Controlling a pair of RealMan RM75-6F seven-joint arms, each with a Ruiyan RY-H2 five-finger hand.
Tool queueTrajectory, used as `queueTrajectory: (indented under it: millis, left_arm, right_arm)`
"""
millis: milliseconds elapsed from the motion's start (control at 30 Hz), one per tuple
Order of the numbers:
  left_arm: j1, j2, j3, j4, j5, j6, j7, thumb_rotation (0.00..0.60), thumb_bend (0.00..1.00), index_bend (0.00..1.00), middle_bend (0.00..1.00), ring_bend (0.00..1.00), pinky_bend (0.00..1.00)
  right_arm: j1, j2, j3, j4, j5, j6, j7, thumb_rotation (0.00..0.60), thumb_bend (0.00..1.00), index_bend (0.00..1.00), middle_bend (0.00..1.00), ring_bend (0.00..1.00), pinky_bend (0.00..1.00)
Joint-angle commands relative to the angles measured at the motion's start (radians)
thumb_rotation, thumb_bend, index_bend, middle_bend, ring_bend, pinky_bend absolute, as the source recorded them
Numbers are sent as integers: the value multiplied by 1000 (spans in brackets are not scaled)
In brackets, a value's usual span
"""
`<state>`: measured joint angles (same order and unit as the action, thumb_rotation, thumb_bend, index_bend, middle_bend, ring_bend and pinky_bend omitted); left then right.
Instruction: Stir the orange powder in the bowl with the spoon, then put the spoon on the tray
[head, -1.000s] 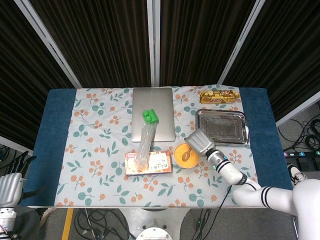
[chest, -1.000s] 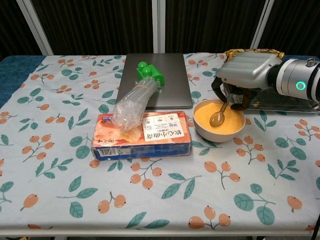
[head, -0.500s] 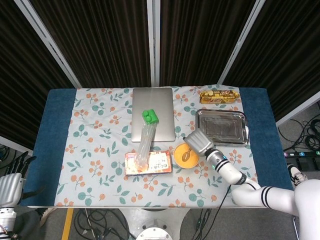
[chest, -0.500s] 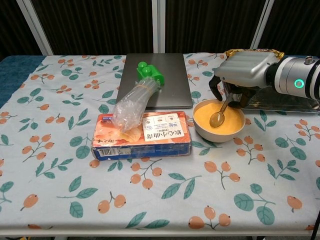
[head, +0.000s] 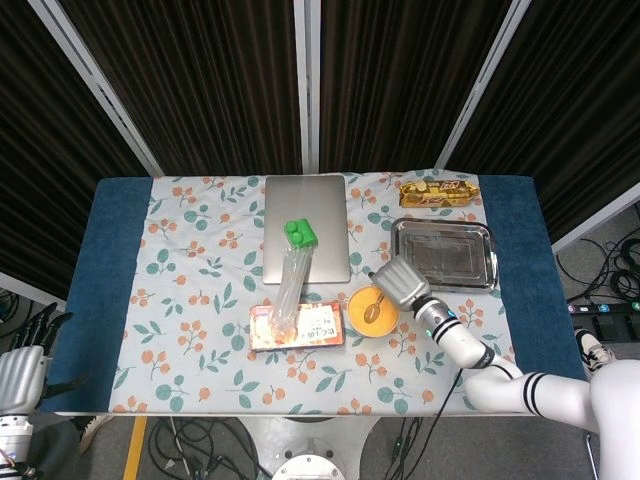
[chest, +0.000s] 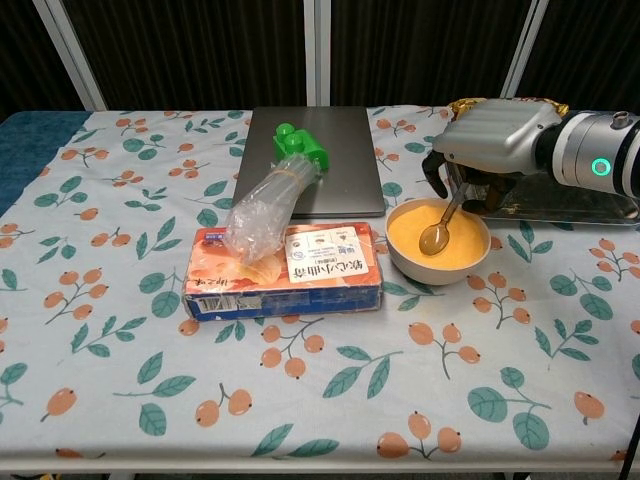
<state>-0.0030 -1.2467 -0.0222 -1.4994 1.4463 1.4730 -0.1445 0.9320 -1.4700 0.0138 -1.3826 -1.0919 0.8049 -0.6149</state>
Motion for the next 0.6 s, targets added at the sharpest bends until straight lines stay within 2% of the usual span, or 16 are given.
queueTrajectory:
  millis: [33, 600]
  left_arm:
    - [0, -1, 1, 1, 0, -1, -1, 600, 126, 204, 120, 77, 116]
    - [-4, -3, 1, 4, 2, -8, -7, 600, 126, 204, 120, 77, 116]
  right_arm:
    - [-1, -1, 2, 2, 1, -1, -2, 600, 303, 453, 948, 970, 1000]
    - [-6, 10, 2, 4, 20, -14, -35, 600, 303, 476, 948, 970, 1000]
